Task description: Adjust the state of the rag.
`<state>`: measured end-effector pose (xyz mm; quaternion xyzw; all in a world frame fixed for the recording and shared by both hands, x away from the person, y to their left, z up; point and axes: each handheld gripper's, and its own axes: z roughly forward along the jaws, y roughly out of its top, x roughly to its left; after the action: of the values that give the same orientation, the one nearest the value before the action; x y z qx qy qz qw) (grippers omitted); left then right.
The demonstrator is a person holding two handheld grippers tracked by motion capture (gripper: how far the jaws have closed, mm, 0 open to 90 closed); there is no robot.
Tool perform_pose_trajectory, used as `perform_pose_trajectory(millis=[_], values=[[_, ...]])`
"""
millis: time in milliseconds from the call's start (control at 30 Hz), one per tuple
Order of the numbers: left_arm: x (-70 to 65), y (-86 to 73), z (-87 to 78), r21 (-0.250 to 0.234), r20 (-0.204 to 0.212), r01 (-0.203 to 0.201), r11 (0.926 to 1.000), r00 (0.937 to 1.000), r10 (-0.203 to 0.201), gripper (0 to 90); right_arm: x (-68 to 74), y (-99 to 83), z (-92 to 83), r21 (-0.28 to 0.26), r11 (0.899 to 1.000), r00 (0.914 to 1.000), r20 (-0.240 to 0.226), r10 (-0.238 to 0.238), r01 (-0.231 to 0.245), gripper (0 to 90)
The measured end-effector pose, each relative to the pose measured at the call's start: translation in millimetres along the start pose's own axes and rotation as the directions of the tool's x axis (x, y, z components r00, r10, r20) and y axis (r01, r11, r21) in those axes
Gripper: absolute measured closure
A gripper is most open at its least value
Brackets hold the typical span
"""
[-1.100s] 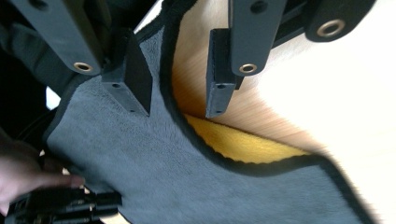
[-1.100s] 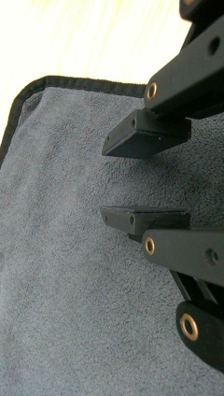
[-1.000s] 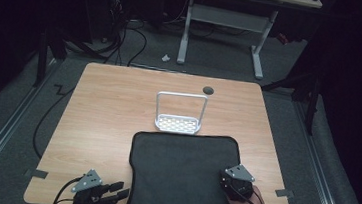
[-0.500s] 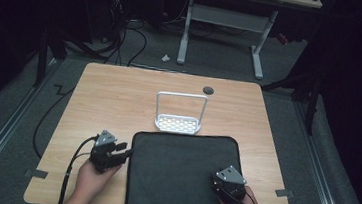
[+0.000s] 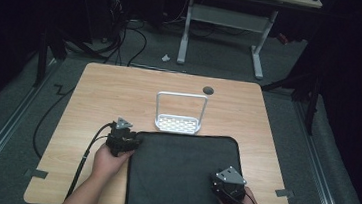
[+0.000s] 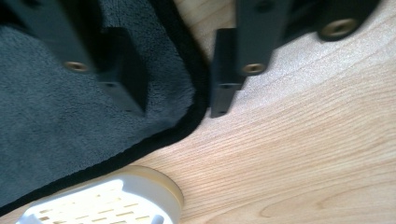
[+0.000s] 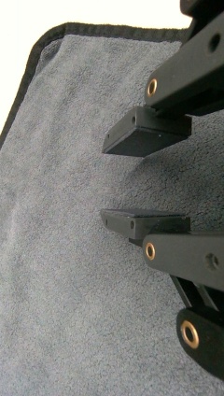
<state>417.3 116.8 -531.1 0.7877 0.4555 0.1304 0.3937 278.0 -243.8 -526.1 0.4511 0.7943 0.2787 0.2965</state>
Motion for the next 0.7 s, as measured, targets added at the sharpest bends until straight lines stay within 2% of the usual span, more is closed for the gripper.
perform_pose_trajectory(millis=[33, 67, 167, 267, 300, 367, 433, 500, 567, 633, 700], values=[[-1.2, -0.1, 0.2, 0.001, -0.004, -0.013, 0.9999, 0.9999, 0.013, 67.8, -0.4, 0.0, 0.3, 0.000, 1.000, 1.0000, -0.001, 0.005, -0.005, 62.6], [-2.1, -0.3, 0.4, 0.002, -0.008, -0.027, 0.9996, 0.9996, 0.027, 67.8, -0.4, 0.0, 0.3, 0.000, 1.000, 1.0000, -0.001, 0.005, -0.005, 62.6], [-0.8, -0.3, 2.1, -0.004, 0.022, -0.016, 0.9999, 0.9996, 0.016, 80.2, 0.0, 0.6, 0.2, -0.005, 1.000, 1.0000, 0.005, 0.006, -0.006, 62.6], [0.2, 1.0, 5.0, -0.018, 0.002, -0.014, 0.9997, 0.9999, 0.014, 81.7, 3.1, 3.8, -3.3, -0.042, 0.999, 1.0000, 0.001, 0.002, -0.002, 61.4], [1.0, 2.0, 6.0, -0.019, -0.004, -0.017, 0.9997, 0.9998, 0.017, 82.1, 6.7, 8.7, -7.4, -0.076, 0.997, 0.9999, -0.012, 0.008, -0.009, 60.3], [1.7, 7.4, 10.6, -0.011, -0.015, -0.038, 0.9992, 0.9992, 0.038, 82.1, 11.1, 13.7, -10.3, -0.096, 0.995, 0.9996, -0.028, 0.011, -0.014, 60.0], [2.3, 12.6, 14.9, -0.004, -0.026, -0.058, 0.9983, 0.9980, 0.058, 82.2, 22.6, 23.6, -14.0, -0.127, 0.992, 0.9981, -0.061, -0.006, -0.002, 59.4], [4.8, 15.3, 18.8, -0.016, -0.005, -0.039, 0.9991, 0.9992, 0.039, 82.2, 39.0, 34.4, -17.4, -0.158, 0.987, 0.9951, -0.083, -0.054, 0.040, 59.1], [7.6, 14.9, 19.6, -0.030, 0.028, -0.023, 0.9993, 0.9993, 0.024, 82.1, 56.7, 44.4, -19.0, -0.178, 0.981, 0.9888, -0.114, -0.097, 0.076, 58.3], [9.8, 13.6, 18.1, -0.040, 0.053, -0.007, 0.9992, 0.9985, 0.009, 82.1, 72.0, 51.2, -18.4, -0.182, 0.981, 0.9830, -0.154, -0.100, 0.071, 57.9], [10.3, 11.7, 16.4, -0.047, 0.063, 0.002, 0.9989, 0.9980, 0.001, 82.1, 92.0, 58.4, -14.2, -0.179, 0.980, 0.9727, -0.200, -0.118, 0.083, 57.7]])
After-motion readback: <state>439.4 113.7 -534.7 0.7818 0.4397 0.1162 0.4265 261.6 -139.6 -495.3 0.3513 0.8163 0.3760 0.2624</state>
